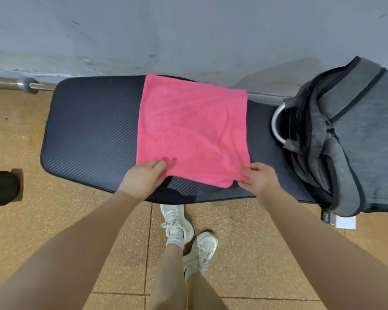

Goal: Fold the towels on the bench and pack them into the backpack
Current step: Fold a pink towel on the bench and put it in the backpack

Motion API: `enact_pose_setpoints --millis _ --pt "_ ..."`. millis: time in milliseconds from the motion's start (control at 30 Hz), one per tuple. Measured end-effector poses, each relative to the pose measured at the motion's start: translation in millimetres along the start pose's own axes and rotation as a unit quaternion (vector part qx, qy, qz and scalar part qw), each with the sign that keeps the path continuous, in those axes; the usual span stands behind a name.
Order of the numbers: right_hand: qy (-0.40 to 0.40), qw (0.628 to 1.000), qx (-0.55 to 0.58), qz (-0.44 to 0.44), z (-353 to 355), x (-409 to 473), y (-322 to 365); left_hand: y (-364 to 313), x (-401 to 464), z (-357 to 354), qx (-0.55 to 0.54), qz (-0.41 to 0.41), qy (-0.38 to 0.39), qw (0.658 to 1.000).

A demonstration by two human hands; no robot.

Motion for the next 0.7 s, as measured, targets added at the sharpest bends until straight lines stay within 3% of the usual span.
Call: enact_pose_setpoints --millis 100,233,367,433,567,700 --pt "0.058 0.996 0.07 -0.003 -3 -8 -3 0 -17 8 0.012 -0.023 -0.033 0.999" --pt "0.103 0.993 0.059 -0.027 -19 -1 -20 7 -26 11 0.114 0.045 -0.023 0.992" --pt "0.007 0.999 -0.031 0.008 -25 9 -33 25 -29 6 0.117 0.178 -0.027 0.977" --pt "-0.031 0.997 -0.071 0.028 -27 10 -33 31 -31 3 0.106 0.199 -0.025 0.974" --pt "-0.076 0.971 -0.213 0.075 -27 7 -27 35 -38 3 -0.003 0.236 -0.074 0.969" --pt "-0.129 0.955 -0.255 0.084 -37 4 -35 43 -46 -2 -0.165 0.395 -0.124 0.895"
Point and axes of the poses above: each hand's wrist, its own x-axis towards the middle knuckle, its own z-axis out of the back of the hand, y = z × x, the point moved 3 cm from there along x, towards the middle knuckle, and after that the axes turned 8 degrees about -x, right-handed, at the moved point
